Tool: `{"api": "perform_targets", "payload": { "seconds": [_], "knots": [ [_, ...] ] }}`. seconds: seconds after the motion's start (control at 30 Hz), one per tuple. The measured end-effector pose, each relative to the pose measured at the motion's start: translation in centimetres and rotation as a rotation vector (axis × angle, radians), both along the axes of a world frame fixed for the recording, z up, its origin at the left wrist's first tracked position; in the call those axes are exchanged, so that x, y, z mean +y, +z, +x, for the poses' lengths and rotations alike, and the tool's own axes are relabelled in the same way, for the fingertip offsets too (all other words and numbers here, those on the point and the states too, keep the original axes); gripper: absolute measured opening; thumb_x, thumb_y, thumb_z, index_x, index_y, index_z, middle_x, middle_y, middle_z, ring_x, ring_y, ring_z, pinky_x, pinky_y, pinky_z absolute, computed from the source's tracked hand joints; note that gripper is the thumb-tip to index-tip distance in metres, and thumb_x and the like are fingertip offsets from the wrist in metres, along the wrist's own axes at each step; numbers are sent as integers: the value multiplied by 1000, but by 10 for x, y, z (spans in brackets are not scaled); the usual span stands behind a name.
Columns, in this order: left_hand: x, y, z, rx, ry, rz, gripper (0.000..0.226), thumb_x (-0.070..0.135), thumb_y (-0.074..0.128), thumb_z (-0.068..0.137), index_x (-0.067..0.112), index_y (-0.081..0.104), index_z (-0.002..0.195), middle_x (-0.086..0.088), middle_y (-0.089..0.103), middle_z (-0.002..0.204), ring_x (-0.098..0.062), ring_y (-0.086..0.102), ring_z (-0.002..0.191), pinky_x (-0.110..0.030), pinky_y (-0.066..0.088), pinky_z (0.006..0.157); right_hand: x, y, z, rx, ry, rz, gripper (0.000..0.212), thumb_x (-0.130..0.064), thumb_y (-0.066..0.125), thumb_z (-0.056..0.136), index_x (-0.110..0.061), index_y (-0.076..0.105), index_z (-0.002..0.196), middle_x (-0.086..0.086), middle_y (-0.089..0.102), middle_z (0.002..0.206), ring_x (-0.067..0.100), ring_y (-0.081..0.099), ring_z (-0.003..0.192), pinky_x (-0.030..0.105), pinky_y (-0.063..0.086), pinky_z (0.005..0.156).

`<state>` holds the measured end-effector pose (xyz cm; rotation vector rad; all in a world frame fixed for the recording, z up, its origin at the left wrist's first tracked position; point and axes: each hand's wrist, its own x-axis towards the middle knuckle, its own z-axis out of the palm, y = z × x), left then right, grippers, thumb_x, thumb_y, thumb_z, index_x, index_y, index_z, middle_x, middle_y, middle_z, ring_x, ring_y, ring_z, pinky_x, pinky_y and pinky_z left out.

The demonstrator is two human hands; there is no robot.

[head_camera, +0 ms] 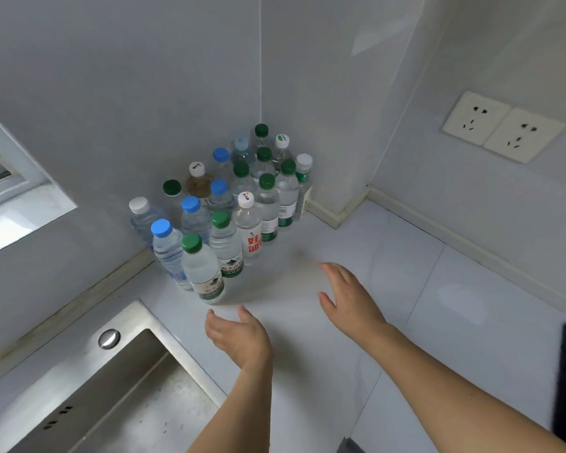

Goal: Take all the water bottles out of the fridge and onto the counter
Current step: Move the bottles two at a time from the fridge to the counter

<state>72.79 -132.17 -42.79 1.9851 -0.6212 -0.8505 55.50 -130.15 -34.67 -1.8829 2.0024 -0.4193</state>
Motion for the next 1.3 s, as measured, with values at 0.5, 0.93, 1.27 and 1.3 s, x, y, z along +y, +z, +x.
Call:
{"api": "perform_targets", "payload": {
  "seconds": [0.5, 0.93, 1.27, 1.3],
  "knots": [
    [113, 43, -190, -563, -1348, -679, 47, 20, 51, 96, 3, 42, 138, -15, 45, 141, -31, 36, 132, -52, 37, 108, 230, 7, -130, 41, -602, 4, 56, -20, 49, 95, -14, 30, 147, 1, 34, 150, 15, 30, 139, 23, 23, 115],
    [384, 116, -345, -687, -1950, -1123, 49, 20, 50, 96, 8, 41, 143, -9, 41, 147, -27, 32, 141, -48, 19, 120, 551, 58, -207, 89, -1170, -156, 52, -21, 57, 92, -16, 39, 140, 1, 44, 141, 16, 41, 132, 30, 38, 108],
    [620, 160, -412, -548, -2207, -1415, 53, 31, 39, 103, 15, 26, 151, -3, 25, 156, -21, 16, 147, -41, 3, 122, 799, 88, -200, 163, -1530, -194, 53, -22, 50, 97, -15, 31, 146, 2, 36, 149, 16, 32, 137, 26, 27, 112],
    [641, 165, -419, -531, -2221, -1464, 52, 31, 39, 103, 14, 27, 151, -4, 27, 155, -21, 17, 146, -42, 6, 123, 821, 92, -199, 166, -1563, -200, 53, -21, 49, 96, -14, 32, 146, 3, 37, 149, 17, 33, 136, 26, 27, 112]
  ]
}}
